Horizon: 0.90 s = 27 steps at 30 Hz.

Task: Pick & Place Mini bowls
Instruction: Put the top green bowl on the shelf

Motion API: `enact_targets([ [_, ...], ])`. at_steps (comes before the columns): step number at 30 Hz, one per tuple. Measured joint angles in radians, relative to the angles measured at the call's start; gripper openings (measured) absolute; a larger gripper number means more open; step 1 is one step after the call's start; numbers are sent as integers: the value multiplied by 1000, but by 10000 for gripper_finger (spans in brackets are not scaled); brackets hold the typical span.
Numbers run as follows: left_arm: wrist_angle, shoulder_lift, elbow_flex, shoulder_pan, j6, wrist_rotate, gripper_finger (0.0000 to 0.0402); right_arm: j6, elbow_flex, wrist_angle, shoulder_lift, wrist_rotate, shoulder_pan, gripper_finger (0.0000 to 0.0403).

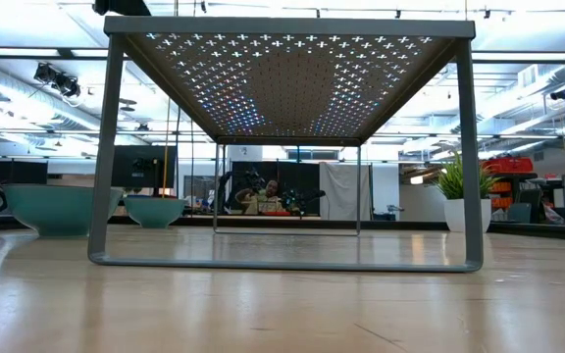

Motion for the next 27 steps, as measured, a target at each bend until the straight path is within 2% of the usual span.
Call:
enact_targets([
  [8,-82,74,0,0,-21,-1,10,0,0,0,0,0,0,29],
  [27,-79,117,-3,0,-43,-5,10,0,0,0,0,0,0,29],
])
